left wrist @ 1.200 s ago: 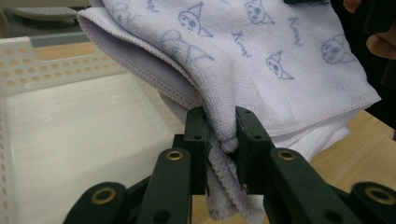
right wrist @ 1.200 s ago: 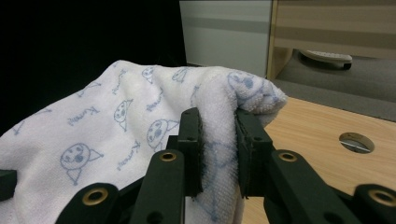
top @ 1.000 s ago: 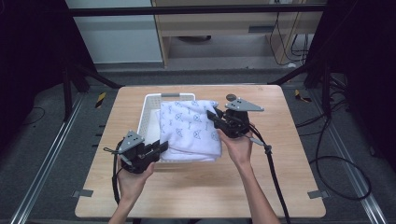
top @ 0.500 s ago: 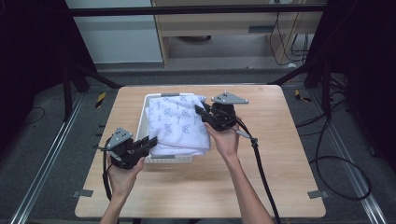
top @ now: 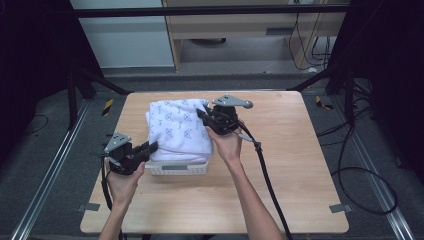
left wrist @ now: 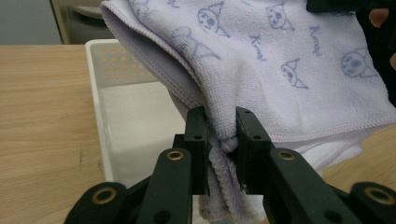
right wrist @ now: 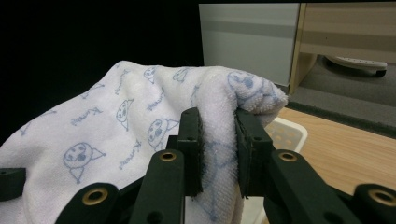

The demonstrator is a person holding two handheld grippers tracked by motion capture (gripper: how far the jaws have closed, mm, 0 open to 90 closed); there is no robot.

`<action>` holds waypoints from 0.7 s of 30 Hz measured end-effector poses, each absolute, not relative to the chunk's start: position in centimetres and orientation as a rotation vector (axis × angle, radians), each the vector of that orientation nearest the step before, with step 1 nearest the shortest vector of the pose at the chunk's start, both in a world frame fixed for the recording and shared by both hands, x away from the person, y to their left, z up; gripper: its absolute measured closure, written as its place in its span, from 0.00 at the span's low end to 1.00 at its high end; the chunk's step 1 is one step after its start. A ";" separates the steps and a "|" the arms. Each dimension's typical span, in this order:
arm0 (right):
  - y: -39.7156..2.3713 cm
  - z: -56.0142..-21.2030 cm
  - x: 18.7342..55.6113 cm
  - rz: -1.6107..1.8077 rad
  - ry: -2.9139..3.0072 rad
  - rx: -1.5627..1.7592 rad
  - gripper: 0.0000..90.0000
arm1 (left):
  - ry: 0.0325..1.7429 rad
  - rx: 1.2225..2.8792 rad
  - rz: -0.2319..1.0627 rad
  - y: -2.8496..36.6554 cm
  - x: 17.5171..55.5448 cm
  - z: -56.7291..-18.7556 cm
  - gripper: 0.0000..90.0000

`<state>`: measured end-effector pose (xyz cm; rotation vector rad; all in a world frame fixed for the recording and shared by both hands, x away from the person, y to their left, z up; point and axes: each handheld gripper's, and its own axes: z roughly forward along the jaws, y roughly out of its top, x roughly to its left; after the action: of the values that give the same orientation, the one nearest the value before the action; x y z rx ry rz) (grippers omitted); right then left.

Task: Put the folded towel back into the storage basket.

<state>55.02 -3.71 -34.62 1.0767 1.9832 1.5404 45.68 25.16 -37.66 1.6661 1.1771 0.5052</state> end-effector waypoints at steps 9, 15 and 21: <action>-2.4 -35.6 56.1 1.547 1.992 1.085 0.83 | 1.209 1.660 0.503 26.4 46.7 -38.1 0.85; -1.7 -36.2 56.8 1.545 1.994 1.094 0.83 | 1.227 1.671 0.515 26.7 47.4 -38.4 0.85; -1.0 -37.0 57.8 1.529 2.008 1.106 0.83 | 1.250 1.684 0.513 26.9 48.1 -39.1 0.85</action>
<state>57.77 -1.04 -37.02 1.1057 2.0085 1.5288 48.15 26.91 -39.13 1.6844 1.2505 0.5130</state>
